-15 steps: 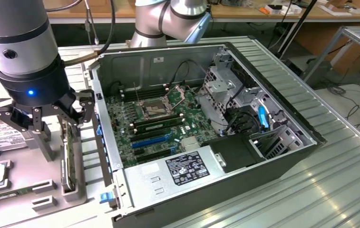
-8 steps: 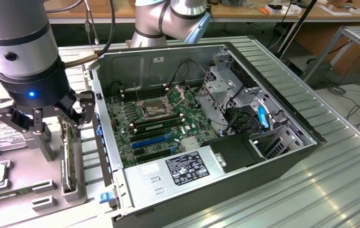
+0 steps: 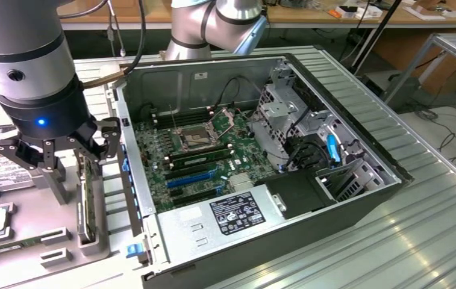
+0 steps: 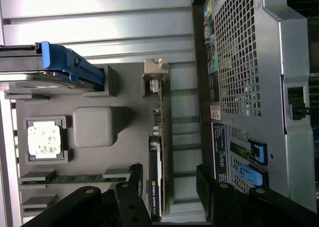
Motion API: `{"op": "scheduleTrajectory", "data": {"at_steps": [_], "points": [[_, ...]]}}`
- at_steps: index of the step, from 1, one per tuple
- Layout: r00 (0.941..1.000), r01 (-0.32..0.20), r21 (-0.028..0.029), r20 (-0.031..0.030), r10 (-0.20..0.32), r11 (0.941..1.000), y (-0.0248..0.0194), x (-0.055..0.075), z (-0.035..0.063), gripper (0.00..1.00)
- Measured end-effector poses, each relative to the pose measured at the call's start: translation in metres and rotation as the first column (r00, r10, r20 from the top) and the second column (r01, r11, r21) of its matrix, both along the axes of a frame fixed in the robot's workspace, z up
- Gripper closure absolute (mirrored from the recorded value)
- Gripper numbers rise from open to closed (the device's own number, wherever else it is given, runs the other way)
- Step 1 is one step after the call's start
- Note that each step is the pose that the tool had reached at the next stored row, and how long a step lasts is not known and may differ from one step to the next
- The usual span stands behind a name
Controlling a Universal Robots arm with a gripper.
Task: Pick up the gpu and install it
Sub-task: 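Pick up the gpu and move the gpu toward the slot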
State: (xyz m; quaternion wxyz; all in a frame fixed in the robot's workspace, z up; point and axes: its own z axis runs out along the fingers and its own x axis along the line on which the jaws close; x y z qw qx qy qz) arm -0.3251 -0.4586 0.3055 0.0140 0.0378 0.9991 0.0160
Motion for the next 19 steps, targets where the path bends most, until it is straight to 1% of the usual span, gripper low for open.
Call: {"op": "scheduleTrajectory", "data": {"at_steps": [19], "points": [[1.0, 0.0, -0.0001, 0.0003, 0.0, 1.0, -0.0002, -0.0009, -0.0086, 0.44]]}}
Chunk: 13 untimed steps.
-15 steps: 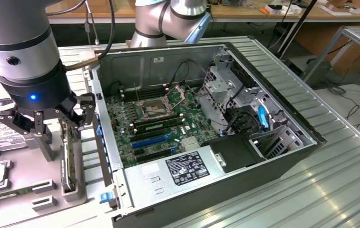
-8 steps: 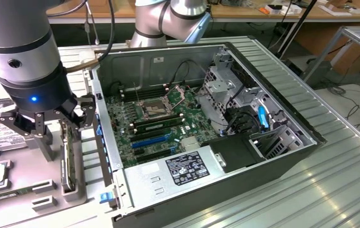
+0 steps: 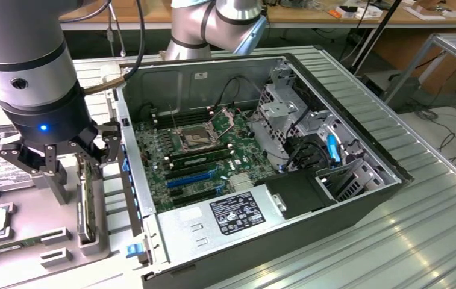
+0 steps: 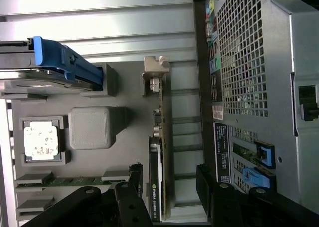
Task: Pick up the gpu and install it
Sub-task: 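Pick up the gpu and move the gpu toward the slot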
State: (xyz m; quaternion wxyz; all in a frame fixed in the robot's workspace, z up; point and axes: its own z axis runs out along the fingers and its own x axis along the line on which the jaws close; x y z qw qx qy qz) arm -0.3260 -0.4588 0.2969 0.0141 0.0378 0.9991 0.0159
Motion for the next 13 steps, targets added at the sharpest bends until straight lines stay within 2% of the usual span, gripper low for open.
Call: {"op": "scheduleTrajectory", "data": {"at_steps": [13], "points": [[1.0, 0.0, 0.0001, 0.0015, 0.0, 1.0, -0.0008, -0.0055, -0.0079, 0.44]]}}
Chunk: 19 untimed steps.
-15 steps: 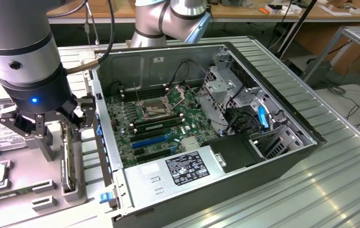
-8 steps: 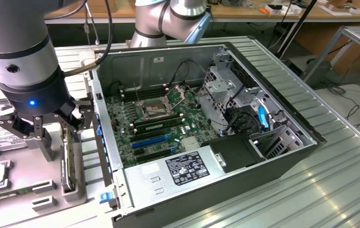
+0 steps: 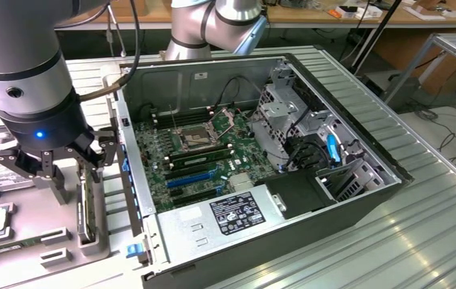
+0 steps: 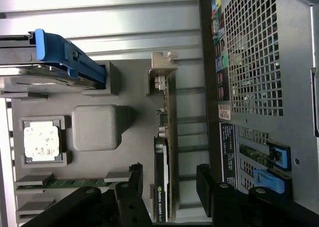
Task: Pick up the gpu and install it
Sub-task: 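Pick up the gpu and move the gpu toward the slot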
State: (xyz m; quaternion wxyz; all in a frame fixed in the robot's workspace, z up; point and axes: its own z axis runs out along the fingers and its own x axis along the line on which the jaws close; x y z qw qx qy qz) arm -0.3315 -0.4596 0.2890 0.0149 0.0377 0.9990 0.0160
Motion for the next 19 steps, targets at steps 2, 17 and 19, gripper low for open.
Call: {"op": "scheduleTrajectory", "data": {"at_steps": [2, 17, 19], "points": [[1.0, 0.0, 0.0, 0.0002, 0.0, 1.0, -0.0002, -0.0005, -0.0012, 0.44], [1.0, 0.0, 0.0, 0.0012, 0.0, 1.0, -0.0004, -0.0027, -0.0092, 0.44], [1.0, 0.0, 0.0, 0.0013, 0.0, 1.0, -0.0004, -0.0027, -0.0101, 0.44]]}}
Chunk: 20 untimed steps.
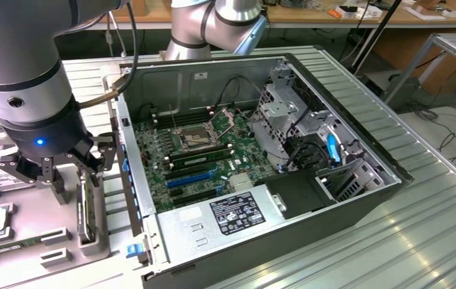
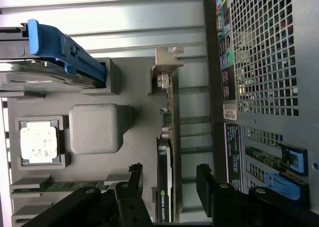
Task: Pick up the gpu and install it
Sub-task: 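Pick up the gpu and move the gpu toward the slot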
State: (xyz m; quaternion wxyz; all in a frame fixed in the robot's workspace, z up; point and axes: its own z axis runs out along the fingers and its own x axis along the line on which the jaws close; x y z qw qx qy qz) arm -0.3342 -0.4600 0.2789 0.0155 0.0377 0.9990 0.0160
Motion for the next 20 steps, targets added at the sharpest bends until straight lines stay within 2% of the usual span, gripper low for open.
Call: {"op": "scheduleTrajectory", "data": {"at_steps": [8, 20], "points": [[1.0, 0.0, 0.0, 0.0006, 0.0, 1.0, -0.0002, 0.0, -0.0046, 0.44], [1.0, 0.0, 0.0001, 0.0014, 0.0, 1.0, -0.0038, -0.002, -0.0119, 0.44]]}}
